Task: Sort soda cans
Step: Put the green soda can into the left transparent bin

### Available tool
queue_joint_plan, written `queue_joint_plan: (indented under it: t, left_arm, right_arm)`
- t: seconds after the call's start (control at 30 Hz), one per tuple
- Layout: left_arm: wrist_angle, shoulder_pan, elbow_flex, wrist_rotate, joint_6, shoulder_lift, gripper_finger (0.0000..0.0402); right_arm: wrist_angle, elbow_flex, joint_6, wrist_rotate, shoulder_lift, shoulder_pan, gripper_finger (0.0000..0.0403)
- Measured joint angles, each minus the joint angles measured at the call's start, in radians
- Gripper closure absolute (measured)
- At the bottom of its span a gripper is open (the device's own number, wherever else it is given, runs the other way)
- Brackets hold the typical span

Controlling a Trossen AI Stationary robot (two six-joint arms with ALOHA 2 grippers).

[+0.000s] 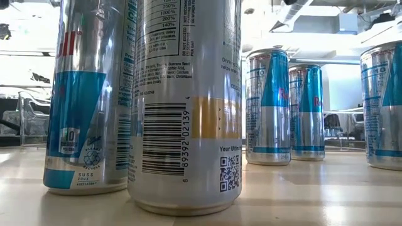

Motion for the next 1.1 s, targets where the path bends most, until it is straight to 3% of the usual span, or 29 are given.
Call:
queue_joint_plan:
  t: [0.33,0.53,0.73,1.1]
  left_arm:
    - [0.111,-0.189,0.000,-0.252,-0.103,0.174,0.0111]
    - [0.235,-0.220,0.000,-0.258,-0.059,0.270,0.0111]
    - [0.358,-0.223,0.001,-0.257,-0.011,0.367,0.0111]
    - [0.412,-0.191,0.001,-0.257,-0.015,0.429,0.0111]
  right_arm:
    - [0.160,0.000,-0.015,-0.013,0.141,0.102,0.0065]
    - [0.234,0.018,-0.023,-0.151,0.245,0.104,0.0065]
    - [0.235,0.031,-0.023,-0.163,0.281,0.098,0.0065]
    - [0.296,0.031,-0.022,-0.195,0.349,0.090,0.0065]
